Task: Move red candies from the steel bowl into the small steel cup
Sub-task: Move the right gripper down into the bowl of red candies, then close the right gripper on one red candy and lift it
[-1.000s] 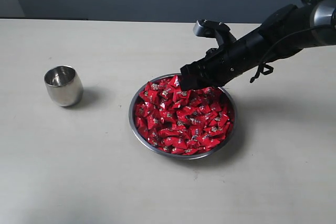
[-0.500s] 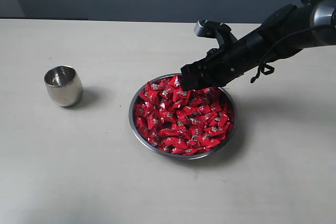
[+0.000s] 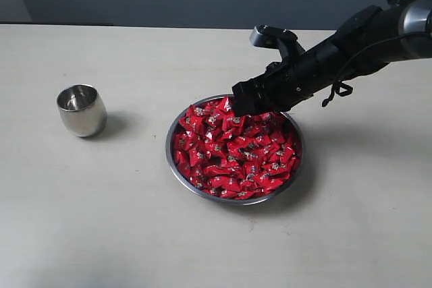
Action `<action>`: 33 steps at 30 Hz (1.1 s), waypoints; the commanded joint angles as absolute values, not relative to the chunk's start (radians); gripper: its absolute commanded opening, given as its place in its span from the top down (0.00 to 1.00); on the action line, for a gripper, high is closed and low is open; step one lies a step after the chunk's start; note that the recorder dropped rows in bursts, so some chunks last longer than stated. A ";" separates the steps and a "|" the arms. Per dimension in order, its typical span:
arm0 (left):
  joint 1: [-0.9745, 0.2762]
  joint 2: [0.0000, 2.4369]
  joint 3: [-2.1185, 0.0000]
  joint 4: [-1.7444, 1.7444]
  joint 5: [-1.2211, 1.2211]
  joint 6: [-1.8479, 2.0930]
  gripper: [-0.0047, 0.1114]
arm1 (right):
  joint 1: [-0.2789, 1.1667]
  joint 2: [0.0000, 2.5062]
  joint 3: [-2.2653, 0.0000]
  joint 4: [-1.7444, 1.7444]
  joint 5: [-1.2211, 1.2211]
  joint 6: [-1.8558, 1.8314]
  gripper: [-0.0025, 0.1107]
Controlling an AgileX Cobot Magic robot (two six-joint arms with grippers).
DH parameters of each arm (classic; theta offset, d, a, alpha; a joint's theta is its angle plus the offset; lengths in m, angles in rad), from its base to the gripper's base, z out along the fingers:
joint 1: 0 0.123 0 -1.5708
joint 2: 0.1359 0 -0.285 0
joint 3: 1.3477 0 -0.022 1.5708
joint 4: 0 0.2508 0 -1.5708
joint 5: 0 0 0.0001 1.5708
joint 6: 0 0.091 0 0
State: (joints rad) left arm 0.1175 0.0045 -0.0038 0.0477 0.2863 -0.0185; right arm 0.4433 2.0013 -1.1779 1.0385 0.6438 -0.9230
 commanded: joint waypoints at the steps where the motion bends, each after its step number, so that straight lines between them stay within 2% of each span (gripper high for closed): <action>1: 0.118 0.000 0.000 0.046 0.285 -0.020 0.96 | 0.447 2.001 -1.184 1.047 0.635 -0.923 0.63; 28: 0.118 0.000 0.000 0.046 0.285 -0.020 0.96 | 0.503 2.069 -1.184 1.111 0.634 -0.927 0.63; 31: 0.118 0.000 0.000 0.046 0.285 -0.020 0.96 | 0.503 2.069 -1.184 1.111 0.615 -0.927 0.74; 33: 0.118 0.000 0.000 0.046 0.285 -0.020 0.96 | 0.503 2.069 -1.184 1.111 0.610 -0.927 0.88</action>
State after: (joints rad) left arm 0.1175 0.0045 -0.0038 0.0477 0.2863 -0.0185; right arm 0.5007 2.0696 -1.1783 1.1057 0.6239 -0.9214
